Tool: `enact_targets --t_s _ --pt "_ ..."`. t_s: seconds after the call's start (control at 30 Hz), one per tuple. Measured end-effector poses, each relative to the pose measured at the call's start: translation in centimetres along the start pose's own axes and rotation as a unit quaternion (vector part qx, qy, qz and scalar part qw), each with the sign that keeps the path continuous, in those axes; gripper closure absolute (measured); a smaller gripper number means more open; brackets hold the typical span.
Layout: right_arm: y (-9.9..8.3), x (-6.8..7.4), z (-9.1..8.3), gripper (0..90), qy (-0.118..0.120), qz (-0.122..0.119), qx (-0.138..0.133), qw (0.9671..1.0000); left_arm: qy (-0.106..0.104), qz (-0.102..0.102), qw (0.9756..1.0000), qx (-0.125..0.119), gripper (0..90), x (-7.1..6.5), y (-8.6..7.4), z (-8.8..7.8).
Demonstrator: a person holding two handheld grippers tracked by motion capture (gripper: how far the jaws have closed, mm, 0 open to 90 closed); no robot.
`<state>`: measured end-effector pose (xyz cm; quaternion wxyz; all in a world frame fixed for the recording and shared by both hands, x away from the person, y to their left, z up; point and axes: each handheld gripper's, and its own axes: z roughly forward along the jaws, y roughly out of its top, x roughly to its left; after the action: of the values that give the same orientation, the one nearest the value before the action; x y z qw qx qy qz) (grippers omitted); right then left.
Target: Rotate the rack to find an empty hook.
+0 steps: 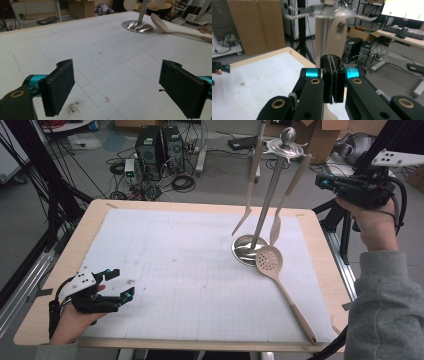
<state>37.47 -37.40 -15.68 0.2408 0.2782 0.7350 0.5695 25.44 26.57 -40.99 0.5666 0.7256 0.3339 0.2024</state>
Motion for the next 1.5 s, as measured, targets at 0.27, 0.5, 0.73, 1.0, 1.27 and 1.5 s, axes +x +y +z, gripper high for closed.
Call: enact_targets --t_s 0.27,0.5,0.73,1.0,1.27,1.5 --pt "1.8 -1.0 0.6 89.7 -0.017 -0.002 0.003 0.9998 0.002 0.002 1.0000 0.000 13.4 0.0 -0.1 -0.1" --pt "3.1 -1.4 1.1 89.7 -0.031 -0.016 0.004 0.9994 0.000 0.000 1.0000 0.004 13.4 -0.1 -0.3 0.0" --pt "3.7 -1.8 1.8 89.7 -0.039 -0.019 0.009 0.9990 0.001 -0.003 1.0000 0.005 13.4 0.0 -0.4 -0.2" --pt "4.0 -1.6 3.1 89.6 -0.037 -0.026 0.014 0.9989 0.002 -0.003 1.0000 0.009 13.4 -0.1 -0.6 -0.2" --pt "4.1 -1.2 3.2 89.6 -0.037 -0.028 0.016 0.9988 0.003 -0.006 0.9999 0.011 13.4 0.1 -0.9 -0.3" --pt "4.2 -0.5 2.9 89.6 -0.032 -0.032 0.017 0.9988 0.000 -0.006 0.9999 0.013 13.4 0.0 -0.9 -0.1"
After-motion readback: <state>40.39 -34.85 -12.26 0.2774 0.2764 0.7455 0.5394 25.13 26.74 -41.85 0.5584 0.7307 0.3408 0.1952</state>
